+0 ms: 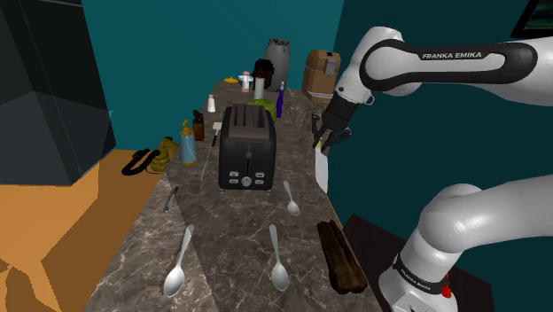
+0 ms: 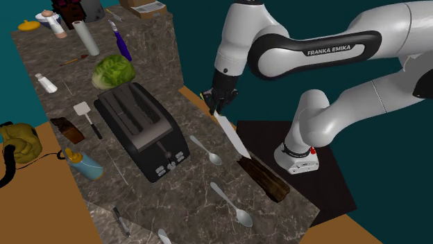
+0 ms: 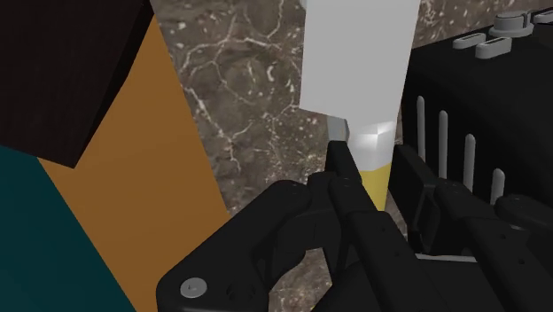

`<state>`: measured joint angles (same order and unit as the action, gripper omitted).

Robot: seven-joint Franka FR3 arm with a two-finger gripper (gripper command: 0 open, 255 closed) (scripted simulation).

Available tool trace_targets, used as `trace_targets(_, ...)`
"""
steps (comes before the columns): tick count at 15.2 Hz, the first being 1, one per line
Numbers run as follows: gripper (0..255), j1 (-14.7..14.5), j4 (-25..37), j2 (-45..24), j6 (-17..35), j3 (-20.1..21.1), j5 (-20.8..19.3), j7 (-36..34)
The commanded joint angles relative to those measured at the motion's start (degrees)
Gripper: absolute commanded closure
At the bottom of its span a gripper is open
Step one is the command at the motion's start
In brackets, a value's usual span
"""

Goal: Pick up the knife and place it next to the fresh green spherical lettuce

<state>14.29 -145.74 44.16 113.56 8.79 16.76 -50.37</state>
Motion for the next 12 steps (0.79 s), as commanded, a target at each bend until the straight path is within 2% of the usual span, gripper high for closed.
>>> trace_targets(1,255,0.1,1.5,0.0,-1.6,-0.2,-0.3,-0.3)
trace_targets(8,255,0.4,7.0,-0.4,-6.5,-0.7,-1.1,-1.2)
trace_targets(12,255,1.9,12.5,-8.9,-4.1,-2.5,-2.4,1.7)
